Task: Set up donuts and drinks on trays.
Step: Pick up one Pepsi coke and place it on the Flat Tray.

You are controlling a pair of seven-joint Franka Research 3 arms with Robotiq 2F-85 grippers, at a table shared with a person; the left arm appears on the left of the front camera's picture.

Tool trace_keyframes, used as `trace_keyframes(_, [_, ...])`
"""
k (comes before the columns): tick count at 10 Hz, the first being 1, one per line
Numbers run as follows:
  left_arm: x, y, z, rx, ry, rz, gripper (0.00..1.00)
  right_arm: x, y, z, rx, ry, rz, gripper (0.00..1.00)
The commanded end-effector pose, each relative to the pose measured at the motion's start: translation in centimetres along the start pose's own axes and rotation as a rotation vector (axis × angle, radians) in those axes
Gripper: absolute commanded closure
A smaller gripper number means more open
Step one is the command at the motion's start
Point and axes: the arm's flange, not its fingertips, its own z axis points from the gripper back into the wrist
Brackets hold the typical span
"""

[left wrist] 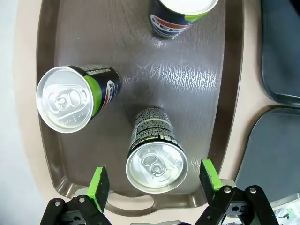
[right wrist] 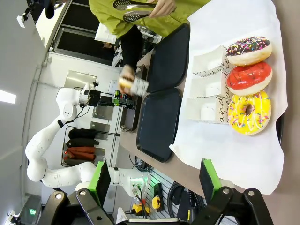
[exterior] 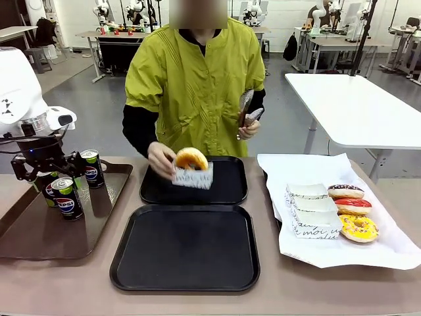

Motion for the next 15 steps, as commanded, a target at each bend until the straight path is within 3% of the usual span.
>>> trace_keyframes(1, [1.0,-0.6,-0.1,-0.004,-0.022,-0.034,0.00,0.0,0.0,0.0,0.009,0.000,0.004,0.00])
trace_keyframes(13, [2.0,0.3,-3.4,-0.011,0.034,-0.076,0.00,0.0,0.0,0.0,0.009,0.000,0.004,0.00])
trace_keyframes(14, [2.1,0.2,-3.4,-0.012,0.031,-0.078,0.51,0.0,0.0,0.0,0.009,0.000,0.004,0.00])
trace_keyframes(15, [2.3,0.1,-3.3,-0.007,0.035,-0.079,0.52,0.0,0.0,0.0,0.009,0.000,0.004,0.00])
